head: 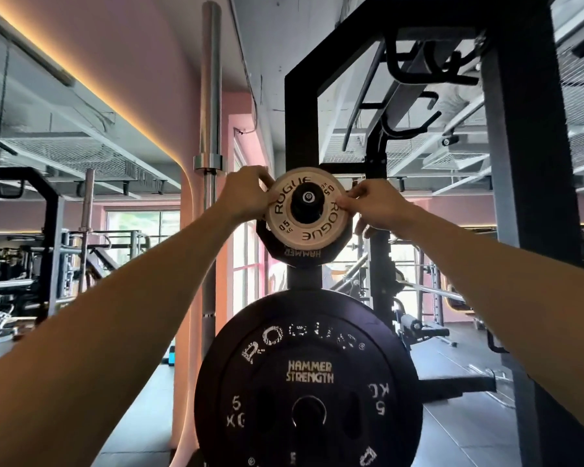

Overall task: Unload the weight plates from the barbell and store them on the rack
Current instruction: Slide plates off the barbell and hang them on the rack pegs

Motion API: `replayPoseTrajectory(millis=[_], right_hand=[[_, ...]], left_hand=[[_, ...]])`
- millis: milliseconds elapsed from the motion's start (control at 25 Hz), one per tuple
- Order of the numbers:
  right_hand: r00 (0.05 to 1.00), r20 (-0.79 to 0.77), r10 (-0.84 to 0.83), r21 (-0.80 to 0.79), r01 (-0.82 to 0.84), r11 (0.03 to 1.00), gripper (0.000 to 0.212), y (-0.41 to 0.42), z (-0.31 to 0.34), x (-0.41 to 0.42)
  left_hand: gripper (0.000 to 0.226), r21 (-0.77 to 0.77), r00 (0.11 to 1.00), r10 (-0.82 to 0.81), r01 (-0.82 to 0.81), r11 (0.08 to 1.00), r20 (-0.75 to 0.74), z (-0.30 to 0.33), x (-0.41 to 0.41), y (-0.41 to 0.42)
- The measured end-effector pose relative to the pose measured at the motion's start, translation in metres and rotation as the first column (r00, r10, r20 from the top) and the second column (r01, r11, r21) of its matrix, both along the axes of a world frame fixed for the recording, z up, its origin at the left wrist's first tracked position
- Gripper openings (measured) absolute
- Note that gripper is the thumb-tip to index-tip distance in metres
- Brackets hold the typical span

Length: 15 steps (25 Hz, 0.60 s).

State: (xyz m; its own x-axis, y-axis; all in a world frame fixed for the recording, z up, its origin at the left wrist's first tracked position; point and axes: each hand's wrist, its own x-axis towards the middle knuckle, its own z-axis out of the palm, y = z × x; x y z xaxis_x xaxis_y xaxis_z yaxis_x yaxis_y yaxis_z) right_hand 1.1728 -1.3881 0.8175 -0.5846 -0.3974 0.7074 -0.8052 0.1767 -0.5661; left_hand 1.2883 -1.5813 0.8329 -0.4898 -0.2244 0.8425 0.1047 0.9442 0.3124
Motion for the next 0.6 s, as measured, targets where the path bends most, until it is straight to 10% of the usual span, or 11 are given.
replayPoseTrajectory(millis=[600], right_hand=[[0.991, -0.02, -0.132, -0.13, 0.128, 0.983, 0.031, -0.041, -0.009, -0.07]], left_hand=[[0.022, -0.056, 0.974, 0.218, -0.221, 0.974, -0.056, -0.009, -0.089, -0.043]])
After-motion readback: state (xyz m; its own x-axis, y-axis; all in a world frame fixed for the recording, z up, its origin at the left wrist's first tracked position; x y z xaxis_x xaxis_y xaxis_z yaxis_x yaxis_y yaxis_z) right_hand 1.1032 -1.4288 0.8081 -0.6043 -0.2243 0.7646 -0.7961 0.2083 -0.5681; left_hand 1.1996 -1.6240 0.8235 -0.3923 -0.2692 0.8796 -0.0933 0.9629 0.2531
